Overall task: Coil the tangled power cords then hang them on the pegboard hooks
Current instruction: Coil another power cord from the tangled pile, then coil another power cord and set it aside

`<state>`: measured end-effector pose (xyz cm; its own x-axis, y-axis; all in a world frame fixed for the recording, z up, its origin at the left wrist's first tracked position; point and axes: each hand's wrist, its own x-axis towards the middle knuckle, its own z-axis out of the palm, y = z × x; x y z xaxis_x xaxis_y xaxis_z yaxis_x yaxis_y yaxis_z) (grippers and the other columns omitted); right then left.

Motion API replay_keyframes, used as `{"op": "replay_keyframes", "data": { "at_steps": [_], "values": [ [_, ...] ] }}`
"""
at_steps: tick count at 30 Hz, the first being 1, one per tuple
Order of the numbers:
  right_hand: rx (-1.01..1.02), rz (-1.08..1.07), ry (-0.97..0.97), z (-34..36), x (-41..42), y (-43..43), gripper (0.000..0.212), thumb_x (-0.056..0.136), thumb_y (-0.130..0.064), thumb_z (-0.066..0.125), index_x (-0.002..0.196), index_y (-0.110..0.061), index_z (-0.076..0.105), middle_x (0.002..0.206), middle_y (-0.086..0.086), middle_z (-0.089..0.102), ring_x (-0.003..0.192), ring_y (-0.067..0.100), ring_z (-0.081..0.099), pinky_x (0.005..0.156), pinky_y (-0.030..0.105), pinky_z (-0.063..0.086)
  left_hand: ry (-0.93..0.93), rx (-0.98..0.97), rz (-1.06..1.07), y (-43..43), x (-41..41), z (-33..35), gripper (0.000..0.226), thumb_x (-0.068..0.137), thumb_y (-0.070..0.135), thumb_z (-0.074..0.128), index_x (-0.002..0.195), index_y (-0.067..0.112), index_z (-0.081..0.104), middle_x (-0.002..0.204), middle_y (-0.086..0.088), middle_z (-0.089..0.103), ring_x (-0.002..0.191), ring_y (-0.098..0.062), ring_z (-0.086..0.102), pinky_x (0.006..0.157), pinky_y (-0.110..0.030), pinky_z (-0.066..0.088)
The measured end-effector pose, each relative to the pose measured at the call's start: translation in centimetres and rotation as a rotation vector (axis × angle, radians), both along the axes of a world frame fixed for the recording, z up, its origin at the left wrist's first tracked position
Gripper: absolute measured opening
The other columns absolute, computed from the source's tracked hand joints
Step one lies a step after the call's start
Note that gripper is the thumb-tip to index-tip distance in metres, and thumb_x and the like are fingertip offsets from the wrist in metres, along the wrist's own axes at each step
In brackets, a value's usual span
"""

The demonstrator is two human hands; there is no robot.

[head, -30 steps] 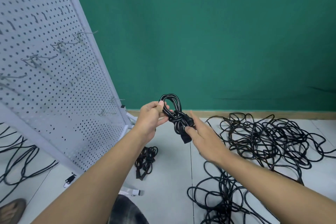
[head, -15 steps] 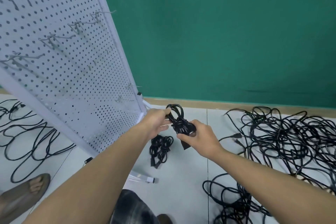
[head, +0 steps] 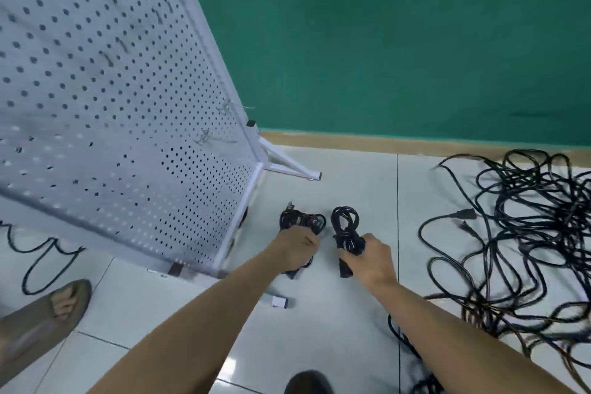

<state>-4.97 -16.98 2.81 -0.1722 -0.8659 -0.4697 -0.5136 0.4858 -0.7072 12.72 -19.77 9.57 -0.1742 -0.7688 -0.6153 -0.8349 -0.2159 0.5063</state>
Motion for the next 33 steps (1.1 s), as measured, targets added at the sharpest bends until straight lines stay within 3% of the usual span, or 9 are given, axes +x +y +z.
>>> {"op": "replay_keyframes", "data": {
  "at_steps": [3, 6, 9, 15, 18, 21, 27, 31, 33],
  "values": [
    [0.042, -0.022, -0.011, -2.8, 1.0, -0.7, 0.038, 0.088, -0.034, 0.079, 0.106, -0.005, 0.062, 0.096, 0.008, 0.066, 0.075, 0.019, 0.060, 0.050, 0.015, 0.038, 0.028, 0.040, 0.006, -0.5, -0.1, -3.4, 0.021, 0.103, 0.012, 0.048, 0.102, 0.010, 0.069, 0.080, -0.004, 0.062, 0.067, -0.019, 0.056, 0.059, -0.024, 0.046],
    [0.080, 0.002, -0.047, -5.1, 2.9, -0.4, 0.034, 0.092, -0.034, 0.075, 0.110, -0.008, 0.063, 0.095, 0.003, 0.065, 0.080, 0.020, 0.061, 0.057, 0.020, 0.042, 0.042, 0.041, 0.038, -0.6, -0.1, -6.0, 0.023, 0.103, 0.015, 0.051, 0.112, 0.010, 0.072, 0.092, 0.000, 0.065, 0.072, -0.011, 0.056, 0.056, -0.022, 0.048],
    [0.054, 0.062, -0.030, -6.8, 4.4, 0.0, 0.030, 0.099, -0.033, 0.067, 0.115, -0.008, 0.060, 0.096, 0.003, 0.067, 0.091, 0.027, 0.067, 0.071, 0.033, 0.051, 0.066, 0.026, 0.107, -0.7, 0.2, -7.9, 0.022, 0.102, 0.016, 0.053, 0.109, 0.018, 0.074, 0.090, 0.008, 0.064, 0.082, -0.013, 0.063, 0.061, -0.017, 0.045],
    [0.032, 0.296, 0.209, -7.6, 4.2, -0.7, 0.045, 0.104, -0.043, 0.055, 0.133, -0.009, 0.050, 0.128, 0.008, 0.060, 0.119, 0.028, 0.057, 0.077, 0.034, 0.042, 0.058, 0.023, 0.158, -0.8, 1.2, -9.9, 0.022, 0.100, 0.010, 0.052, 0.098, 0.005, 0.074, 0.076, 0.001, 0.062, 0.084, -0.029, 0.067, 0.085, -0.044, 0.057],
    [0.074, 0.325, 0.221, -7.4, 3.2, -0.9, 0.057, 0.100, -0.051, 0.058, 0.142, -0.015, 0.046, 0.135, 0.005, 0.057, 0.126, 0.025, 0.052, 0.090, 0.038, 0.049, 0.049, 0.005, 0.187, -0.8, 1.1, -10.3, 0.021, 0.102, 0.013, 0.054, 0.098, 0.009, 0.074, 0.074, 0.002, 0.061, 0.075, -0.025, 0.063, 0.080, -0.041, 0.057],
    [0.115, 0.341, 0.201, -6.6, 1.7, -1.1, 0.073, 0.092, -0.051, 0.068, 0.150, -0.022, 0.035, 0.141, 0.003, 0.052, 0.134, 0.026, 0.045, 0.097, 0.042, 0.049, 0.003, -0.032, 0.188, -0.9, 0.8, -9.9, 0.019, 0.102, 0.016, 0.054, 0.103, 0.017, 0.072, 0.082, -0.002, 0.065, 0.071, -0.024, 0.061, 0.075, -0.039, 0.058],
    [0.160, 0.422, 0.191, -4.3, -1.7, 0.5, 0.083, 0.090, -0.039, 0.072, 0.157, -0.031, 0.023, 0.146, 0.006, 0.047, 0.137, 0.029, 0.041, 0.103, 0.043, 0.047, -0.070, -0.067, 0.059, 0.2, -1.4, -7.5, 0.023, 0.101, 0.018, 0.051, 0.108, 0.025, 0.071, 0.105, -0.004, 0.069, 0.088, -0.027, 0.071, 0.080, -0.041, 0.062],
    [0.192, 0.466, 0.189, -4.1, -4.2, 2.0, 0.089, 0.092, -0.031, 0.069, 0.163, -0.028, 0.016, 0.151, 0.008, 0.044, 0.139, 0.030, 0.043, 0.109, 0.044, 0.045, -0.083, -0.101, -0.067, 1.7, -3.5, -6.8, 0.028, 0.103, 0.016, 0.048, 0.122, 0.021, 0.068, 0.117, -0.001, 0.068, 0.096, -0.023, 0.070, 0.084, -0.037, 0.060],
    [0.204, 0.445, 0.195, -4.0, -5.2, 2.8, 0.082, 0.093, -0.031, 0.066, 0.162, -0.023, 0.023, 0.151, 0.009, 0.046, 0.141, 0.029, 0.042, 0.110, 0.041, 0.044, -0.084, -0.105, -0.132, 2.6, -4.4, -6.4, 0.030, 0.104, 0.016, 0.046, 0.125, 0.019, 0.067, 0.119, -0.002, 0.067, 0.096, -0.023, 0.069, 0.078, -0.030, 0.056]
  ]
}}
